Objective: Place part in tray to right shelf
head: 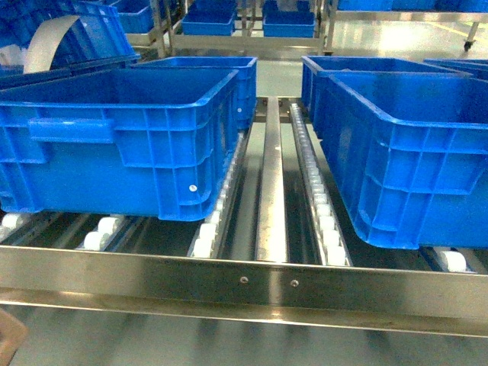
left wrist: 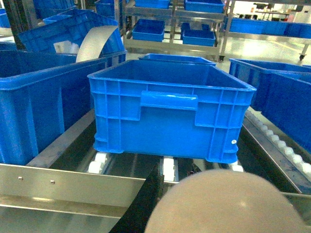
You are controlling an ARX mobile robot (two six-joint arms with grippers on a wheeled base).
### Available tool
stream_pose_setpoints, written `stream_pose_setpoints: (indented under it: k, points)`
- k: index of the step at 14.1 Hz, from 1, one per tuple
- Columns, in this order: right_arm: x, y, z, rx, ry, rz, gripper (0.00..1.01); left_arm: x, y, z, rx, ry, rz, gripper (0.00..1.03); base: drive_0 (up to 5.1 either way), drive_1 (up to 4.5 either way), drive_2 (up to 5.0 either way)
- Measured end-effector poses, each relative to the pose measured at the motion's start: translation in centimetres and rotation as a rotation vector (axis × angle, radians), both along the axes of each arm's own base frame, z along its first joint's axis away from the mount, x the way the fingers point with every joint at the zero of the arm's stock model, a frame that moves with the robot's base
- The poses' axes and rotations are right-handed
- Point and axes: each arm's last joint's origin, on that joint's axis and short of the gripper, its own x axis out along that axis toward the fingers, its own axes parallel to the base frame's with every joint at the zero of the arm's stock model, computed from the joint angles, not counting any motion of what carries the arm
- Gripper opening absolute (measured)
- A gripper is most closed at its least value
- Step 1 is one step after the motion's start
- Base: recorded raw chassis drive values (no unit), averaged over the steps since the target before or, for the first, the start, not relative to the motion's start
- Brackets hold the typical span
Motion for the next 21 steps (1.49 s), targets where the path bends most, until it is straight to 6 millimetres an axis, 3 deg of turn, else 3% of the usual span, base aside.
stream_pose_setpoints:
  k: [13, 18, 20, 21]
  points:
    - [0.00, 0.00, 0.00, 0.000, 0.000, 0.000, 0.02, 0.00, 0.00, 0.00, 0.001, 0.000, 0.000, 0.12, 0.0, 0.00, 0.0]
    - [0.00, 0.00, -0.01, 0.000, 0.001, 0.000, 0.67, 0.00, 0.00, 0.00, 0.001, 0.000, 0.000, 0.12, 0.0, 0.00, 0.0]
    - [0.00, 0.00, -0.01, 0.001, 0.001, 0.000, 1.00, 0.00, 0.01, 0.00, 0.001, 0.000, 0.003, 0.12, 0.0, 0.00, 0.0]
    - [0.00, 0.00, 0.00, 0.001, 0.000, 0.001, 0.97, 0.00, 0.01, 0.00, 0.001, 0.000, 0.003, 0.12, 0.0, 0.00, 0.0]
